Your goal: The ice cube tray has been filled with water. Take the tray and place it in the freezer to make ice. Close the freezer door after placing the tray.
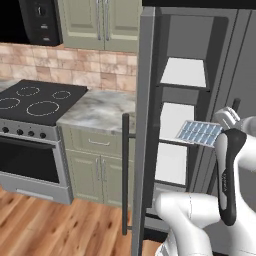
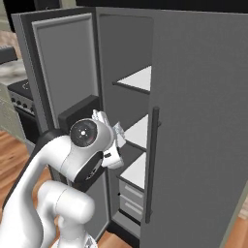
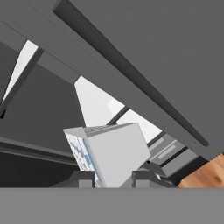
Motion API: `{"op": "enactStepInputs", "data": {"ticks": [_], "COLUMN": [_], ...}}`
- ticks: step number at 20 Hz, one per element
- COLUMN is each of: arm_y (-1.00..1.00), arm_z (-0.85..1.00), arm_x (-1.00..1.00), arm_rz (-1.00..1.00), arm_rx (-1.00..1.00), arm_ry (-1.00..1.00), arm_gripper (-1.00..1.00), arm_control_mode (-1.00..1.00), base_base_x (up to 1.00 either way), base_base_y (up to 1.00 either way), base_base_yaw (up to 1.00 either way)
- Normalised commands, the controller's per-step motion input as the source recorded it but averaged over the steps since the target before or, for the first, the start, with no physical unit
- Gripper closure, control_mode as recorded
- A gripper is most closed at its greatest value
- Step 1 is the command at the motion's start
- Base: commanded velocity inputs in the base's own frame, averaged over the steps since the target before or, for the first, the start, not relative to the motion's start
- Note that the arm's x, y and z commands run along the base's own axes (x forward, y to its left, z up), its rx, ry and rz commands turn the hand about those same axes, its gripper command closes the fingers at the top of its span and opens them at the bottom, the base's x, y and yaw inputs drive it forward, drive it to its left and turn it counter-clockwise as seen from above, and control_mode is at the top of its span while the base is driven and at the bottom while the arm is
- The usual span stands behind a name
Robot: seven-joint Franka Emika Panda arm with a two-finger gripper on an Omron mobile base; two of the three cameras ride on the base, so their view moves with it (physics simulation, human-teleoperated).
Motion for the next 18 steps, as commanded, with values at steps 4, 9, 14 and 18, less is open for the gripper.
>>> {"op": "enactStepInputs", "data": {"ticks": [4,9,14,18], "arm_y": [0.03,0.14,0.13,0.04], "arm_z": [-0.01,0.0,0.22,0.52], "arm_x": [0.02,0.03,0.0,0.0], "arm_rz": [0.0,0.0,0.0,0.0], "arm_rx": [0.0,-0.01,0.0,0.0], "arm_ry": [0.0,-0.01,-0.07,-0.09], "arm_gripper": [1.0,1.0,1.0,1.0], "arm_control_mode": [-1.0,-1.0,-1.0,-1.0], "base_base_x": [0.08,0.0,0.0,0.0], "base_base_y": [0.1,0.0,0.0,0.0], "base_base_yaw": [0.0,0.0,0.0,0.0]}}
